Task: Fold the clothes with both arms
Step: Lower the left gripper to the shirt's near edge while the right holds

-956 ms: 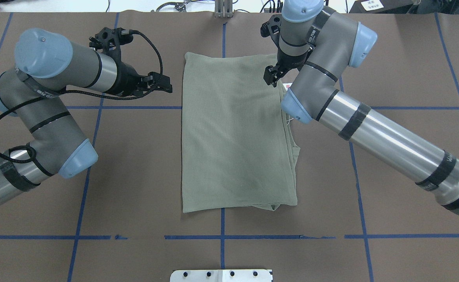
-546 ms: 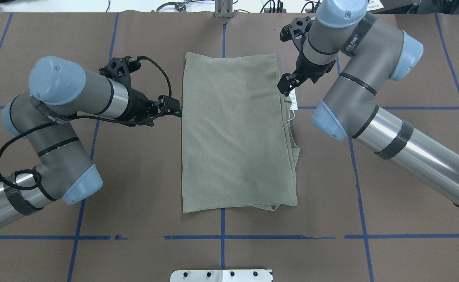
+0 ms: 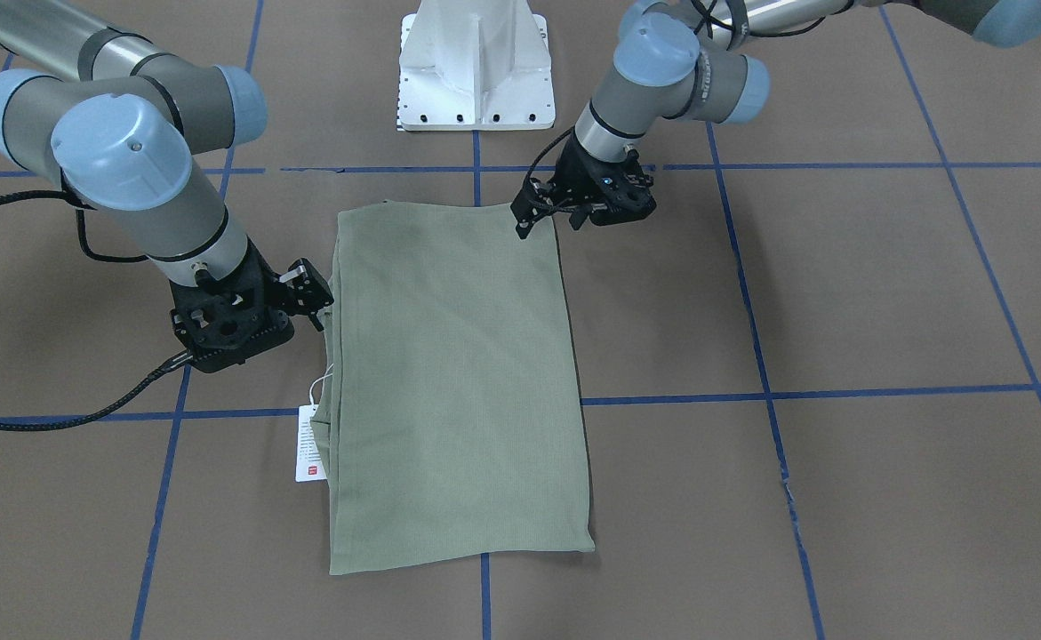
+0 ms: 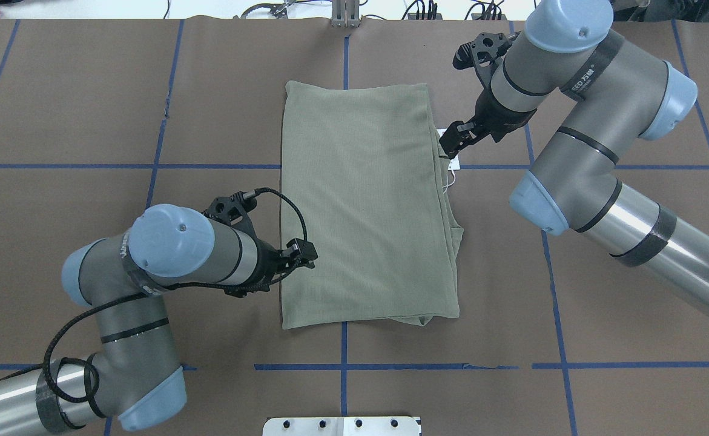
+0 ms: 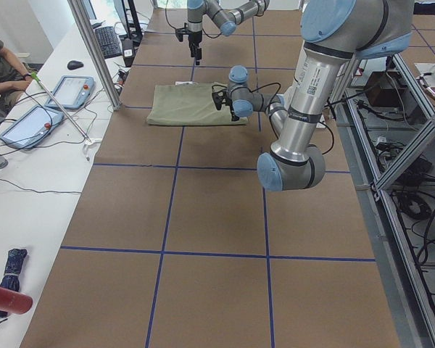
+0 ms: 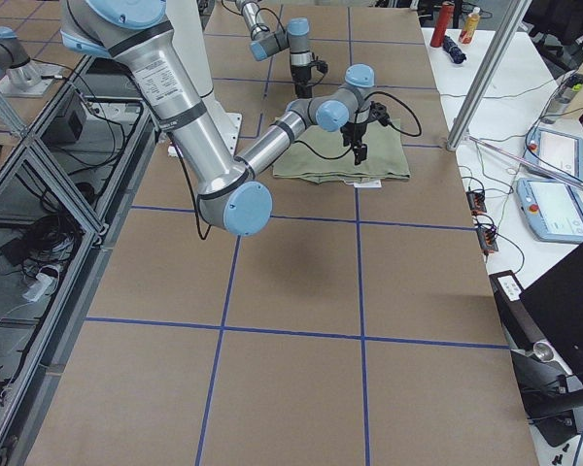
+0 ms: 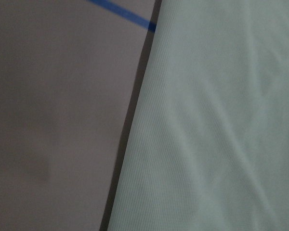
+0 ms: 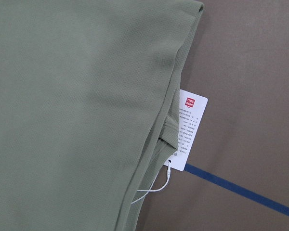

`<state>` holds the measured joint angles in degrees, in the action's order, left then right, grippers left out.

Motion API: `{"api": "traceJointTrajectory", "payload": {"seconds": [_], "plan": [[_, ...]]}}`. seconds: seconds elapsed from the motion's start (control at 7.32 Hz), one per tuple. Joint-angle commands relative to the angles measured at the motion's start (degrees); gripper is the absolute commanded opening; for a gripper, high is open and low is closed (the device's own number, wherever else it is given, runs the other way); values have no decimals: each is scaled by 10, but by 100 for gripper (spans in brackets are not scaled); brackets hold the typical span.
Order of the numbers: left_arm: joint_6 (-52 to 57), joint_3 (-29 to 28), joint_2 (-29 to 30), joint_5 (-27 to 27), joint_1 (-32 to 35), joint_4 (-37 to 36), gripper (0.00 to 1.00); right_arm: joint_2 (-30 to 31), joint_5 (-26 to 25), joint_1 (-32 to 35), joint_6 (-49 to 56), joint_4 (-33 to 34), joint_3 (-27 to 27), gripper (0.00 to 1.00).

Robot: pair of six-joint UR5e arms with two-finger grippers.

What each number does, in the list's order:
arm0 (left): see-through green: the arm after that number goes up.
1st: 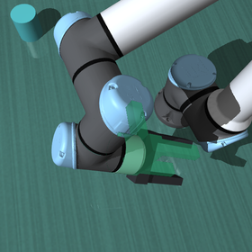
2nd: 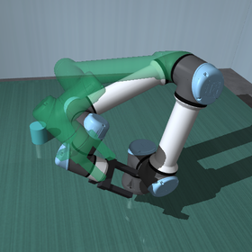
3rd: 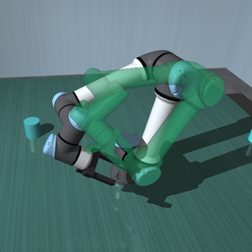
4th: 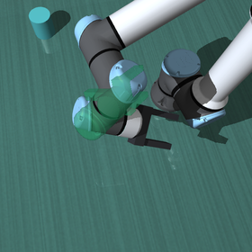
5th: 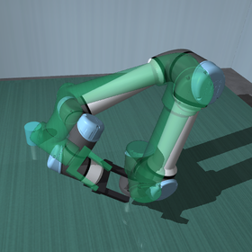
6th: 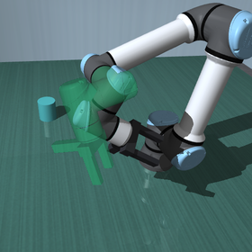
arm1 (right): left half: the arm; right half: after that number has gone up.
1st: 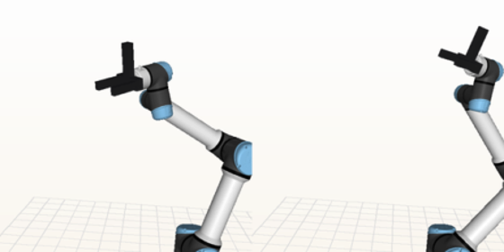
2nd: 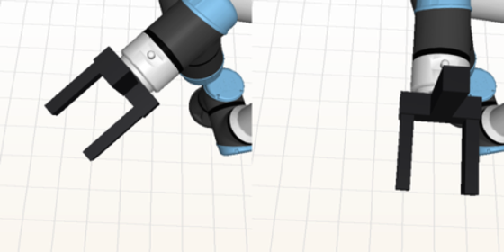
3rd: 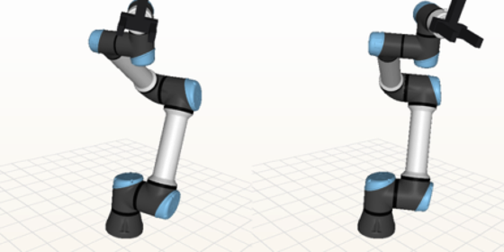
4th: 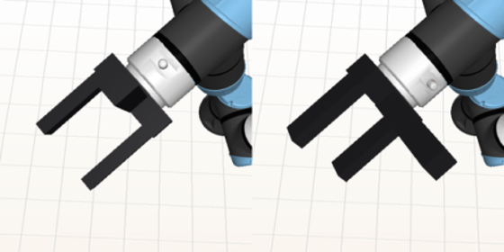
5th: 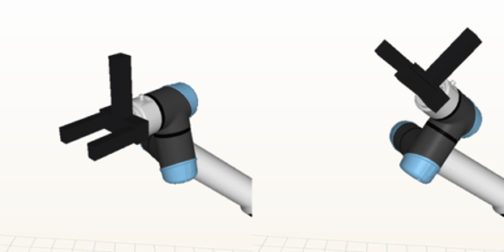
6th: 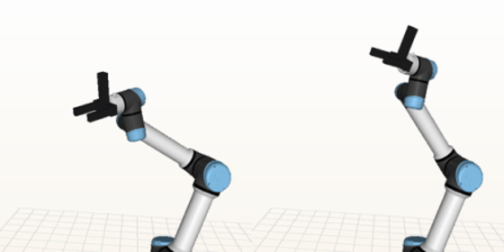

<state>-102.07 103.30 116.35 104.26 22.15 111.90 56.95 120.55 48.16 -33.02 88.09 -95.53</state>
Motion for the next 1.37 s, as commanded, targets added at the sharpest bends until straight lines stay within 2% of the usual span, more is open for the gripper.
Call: {"api": "traceJointTrajectory", "payload": {"seconds": [0.0,0.27,0.82,1.09,1.23], "plan": [[-36,23,-2,-13,-49,-48,100,1,0,-1,-10,0,-3,100],[-36,12,-4,-41,-55,-49,99,1,0,-3,-14,0,-2,100],[-36,-6,-2,-45,-56,-49,94,2,0,-3,-16,0,2,100],[-36,-8,-1,-44,-58,-49,84,2,0,-3,-16,0,3,100],[-37,-8,1,-44,-58,-49,69,2,0,-3,-15,0,3,100]]}}
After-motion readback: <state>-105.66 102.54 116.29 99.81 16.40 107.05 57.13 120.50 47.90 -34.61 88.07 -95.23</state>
